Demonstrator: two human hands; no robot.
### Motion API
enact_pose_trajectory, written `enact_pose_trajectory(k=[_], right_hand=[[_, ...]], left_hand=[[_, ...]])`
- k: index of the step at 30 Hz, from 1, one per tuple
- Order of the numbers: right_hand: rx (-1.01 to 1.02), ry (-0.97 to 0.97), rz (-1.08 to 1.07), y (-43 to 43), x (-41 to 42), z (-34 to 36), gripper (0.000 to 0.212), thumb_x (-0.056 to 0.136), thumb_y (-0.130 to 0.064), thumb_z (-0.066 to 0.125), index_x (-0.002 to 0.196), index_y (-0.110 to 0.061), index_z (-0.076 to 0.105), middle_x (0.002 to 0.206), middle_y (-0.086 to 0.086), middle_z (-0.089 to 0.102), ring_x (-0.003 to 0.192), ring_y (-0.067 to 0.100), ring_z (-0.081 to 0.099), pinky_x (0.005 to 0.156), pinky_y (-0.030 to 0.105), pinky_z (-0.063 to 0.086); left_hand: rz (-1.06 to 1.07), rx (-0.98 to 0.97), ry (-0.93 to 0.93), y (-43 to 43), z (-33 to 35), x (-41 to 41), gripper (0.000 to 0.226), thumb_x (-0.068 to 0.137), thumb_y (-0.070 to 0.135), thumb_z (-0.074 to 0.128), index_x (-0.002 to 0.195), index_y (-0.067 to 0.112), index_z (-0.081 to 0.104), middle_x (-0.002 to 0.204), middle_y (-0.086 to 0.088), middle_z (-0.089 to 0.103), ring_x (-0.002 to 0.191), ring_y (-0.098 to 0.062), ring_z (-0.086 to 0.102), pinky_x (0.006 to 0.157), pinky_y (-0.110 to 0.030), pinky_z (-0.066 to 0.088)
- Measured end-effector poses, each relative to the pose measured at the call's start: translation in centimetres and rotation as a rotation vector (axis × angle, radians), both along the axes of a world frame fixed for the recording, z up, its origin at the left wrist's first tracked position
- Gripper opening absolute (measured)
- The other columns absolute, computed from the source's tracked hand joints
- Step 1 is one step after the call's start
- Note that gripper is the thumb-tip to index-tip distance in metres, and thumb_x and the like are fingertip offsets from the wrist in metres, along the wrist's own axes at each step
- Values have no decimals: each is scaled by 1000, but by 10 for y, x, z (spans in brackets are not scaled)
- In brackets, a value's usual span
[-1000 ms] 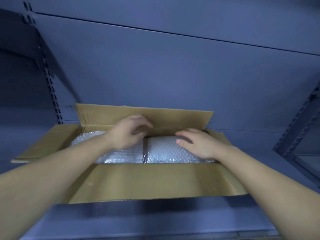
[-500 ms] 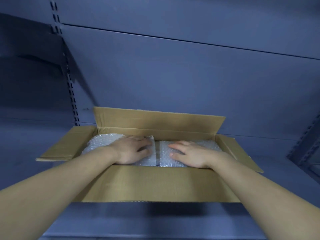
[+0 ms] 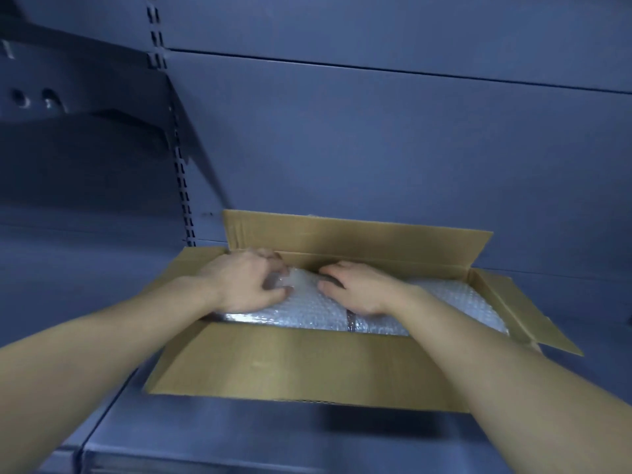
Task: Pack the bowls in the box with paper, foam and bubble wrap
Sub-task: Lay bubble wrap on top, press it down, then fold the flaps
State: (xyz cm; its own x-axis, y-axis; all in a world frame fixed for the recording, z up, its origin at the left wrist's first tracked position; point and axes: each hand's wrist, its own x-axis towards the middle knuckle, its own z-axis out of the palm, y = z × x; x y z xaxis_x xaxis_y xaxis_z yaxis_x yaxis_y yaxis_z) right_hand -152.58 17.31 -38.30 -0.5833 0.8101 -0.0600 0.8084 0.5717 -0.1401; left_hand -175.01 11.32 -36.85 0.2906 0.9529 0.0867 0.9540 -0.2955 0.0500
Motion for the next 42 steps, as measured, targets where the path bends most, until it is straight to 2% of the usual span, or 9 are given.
enact_pose_trajectory(k=[6, 10, 14, 18, 23, 28, 32, 38, 42], right_hand=[[-52, -40, -94, -1, -5, 1, 54, 101, -56, 23, 130, -22, 55, 127, 8, 56, 121, 29, 51, 100, 42, 42], [115, 51, -79, -5, -4, 16, 49, 101, -54, 26, 118, -23, 61, 119, 5, 55, 115, 27, 54, 98, 42, 44], [27, 30, 114, -18, -12, 17, 51, 103, -50, 31, 144, -25, 45, 147, -1, 46, 135, 19, 43, 111, 37, 34], [-22, -137, 104, -20, -14, 6, 65, 100, -59, 27, 155, -23, 24, 161, -5, 27, 144, 21, 32, 114, 41, 30], [10, -201, 88, -19, -3, 5, 65, 100, -59, 26, 153, -21, 28, 160, -4, 30, 143, 22, 34, 114, 39, 30], [13, 175, 2, -19, 14, 15, 49, 105, -40, 36, 146, -14, 44, 152, 3, 42, 140, 18, 37, 112, 26, 26], [54, 193, -97, -13, 61, 22, 41, 99, -42, 50, 135, -23, 57, 135, -1, 55, 127, 16, 50, 104, 26, 36], [-74, -53, -225, -21, 99, 9, 58, 95, -66, 31, 149, -44, 31, 155, -7, 32, 144, 19, 27, 112, 36, 25], [-98, -102, -218, -23, 92, -1, 65, 90, -75, 17, 150, -51, 21, 159, -8, 22, 146, 19, 16, 119, 46, 16]], left_hand=[[0, -142, 3, -8, -7, -7, 107, 60, 98, 15, 142, 37, 45, 154, 10, 35, 142, -13, 30, 114, -34, 30], [-15, -157, 27, -9, -5, -2, 84, 77, 83, 27, 146, 37, 38, 153, 11, 32, 141, -12, 30, 114, -35, 30], [-42, -188, 13, -7, -9, -2, 106, 61, 96, 7, 149, 41, 28, 157, 13, 26, 141, -13, 29, 115, -41, 28], [-47, -255, 33, -5, -10, 0, 102, 60, 94, 0, 152, 50, 5, 164, 14, 5, 151, -11, 6, 120, -43, 10], [-61, -277, 35, 0, -14, 5, 109, 54, 95, -7, 152, 49, 4, 165, 13, -1, 151, -7, -4, 122, -43, 2], [-47, -222, -9, 1, -19, 3, 101, 61, 95, -2, 151, 51, 10, 164, 15, 4, 151, -9, 0, 122, -44, 6], [12, -93, -73, -4, -10, -7, 85, 68, 87, 15, 144, 53, 30, 159, 22, 20, 147, -9, 16, 119, -42, 16], [-3, -297, 3, -5, -12, -15, 84, 65, 96, 12, 143, 64, 14, 162, 17, 7, 150, -14, 5, 120, -50, 15], [5, -330, -32, -4, -13, -12, 84, 63, 97, 12, 141, 66, 13, 162, 15, 3, 150, -16, 1, 121, -50, 14]])
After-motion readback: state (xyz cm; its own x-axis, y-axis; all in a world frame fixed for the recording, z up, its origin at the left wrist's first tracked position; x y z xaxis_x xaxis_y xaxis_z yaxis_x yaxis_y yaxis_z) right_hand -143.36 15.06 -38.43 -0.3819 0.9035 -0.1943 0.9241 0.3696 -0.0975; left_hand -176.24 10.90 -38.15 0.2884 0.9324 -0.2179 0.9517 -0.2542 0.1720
